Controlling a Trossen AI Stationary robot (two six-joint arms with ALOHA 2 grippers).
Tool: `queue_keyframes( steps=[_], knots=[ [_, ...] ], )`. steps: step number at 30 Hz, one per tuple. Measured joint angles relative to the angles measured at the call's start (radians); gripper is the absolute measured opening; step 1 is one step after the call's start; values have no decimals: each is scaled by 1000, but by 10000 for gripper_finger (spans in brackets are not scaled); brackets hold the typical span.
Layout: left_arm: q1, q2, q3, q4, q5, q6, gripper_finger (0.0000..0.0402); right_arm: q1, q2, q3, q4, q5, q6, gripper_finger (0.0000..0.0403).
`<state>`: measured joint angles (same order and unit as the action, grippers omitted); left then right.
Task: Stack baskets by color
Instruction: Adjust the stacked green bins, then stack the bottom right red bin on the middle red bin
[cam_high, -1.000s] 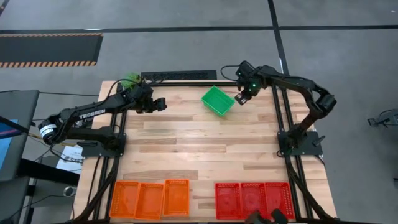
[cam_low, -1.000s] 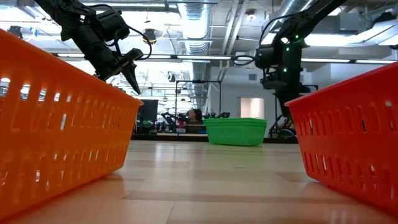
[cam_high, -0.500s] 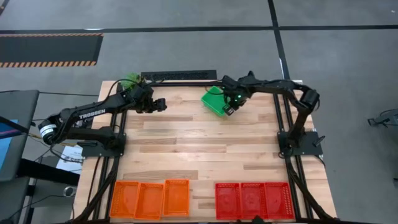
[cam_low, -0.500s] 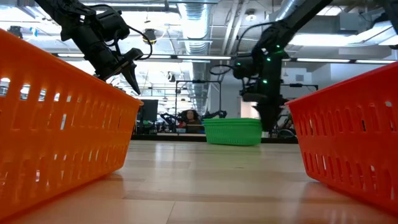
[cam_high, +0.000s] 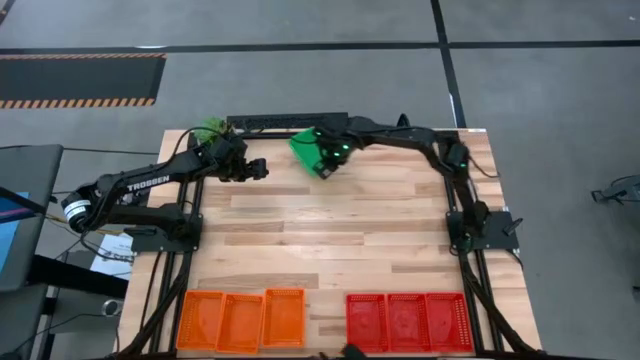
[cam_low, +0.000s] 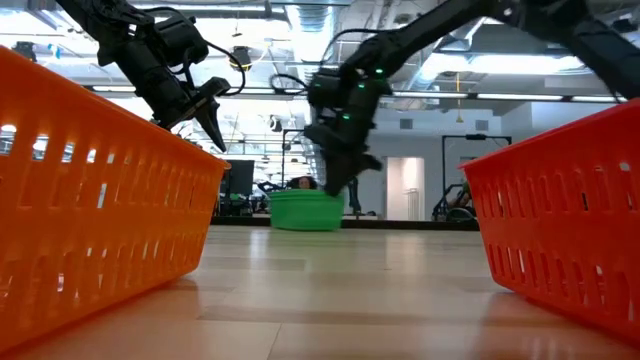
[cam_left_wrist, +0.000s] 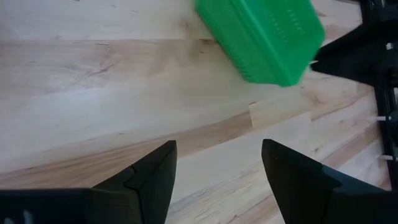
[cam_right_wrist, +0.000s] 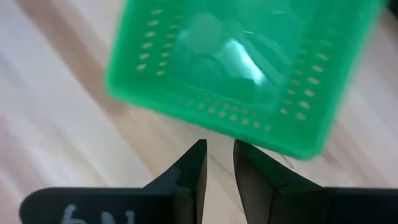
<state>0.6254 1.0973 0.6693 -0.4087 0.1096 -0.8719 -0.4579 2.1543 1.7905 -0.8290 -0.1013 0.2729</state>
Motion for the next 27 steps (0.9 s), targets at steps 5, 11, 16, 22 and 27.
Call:
queue_keyframes(
  steps=[5, 11, 16, 22, 27],
  knots=[
    [0, 0, 0, -1, 17, 0, 224, 38, 94, 215, -31, -68, 10, 102],
    [0, 0, 0, -2, 29, 0, 224, 49, 50, 376, -144, -77, -33, 102],
    [0, 0, 0, -2, 49, 1, 224, 39, -114, 448, -412, -74, -71, 102],
    [0, 0, 0, 1, 54, 6, 224, 130, -309, 445, -730, -63, 5, 102],
    [0, 0, 0, -1, 82, 24, 224, 334, -470, 364, -723, 42, 284, 102]
  ],
)
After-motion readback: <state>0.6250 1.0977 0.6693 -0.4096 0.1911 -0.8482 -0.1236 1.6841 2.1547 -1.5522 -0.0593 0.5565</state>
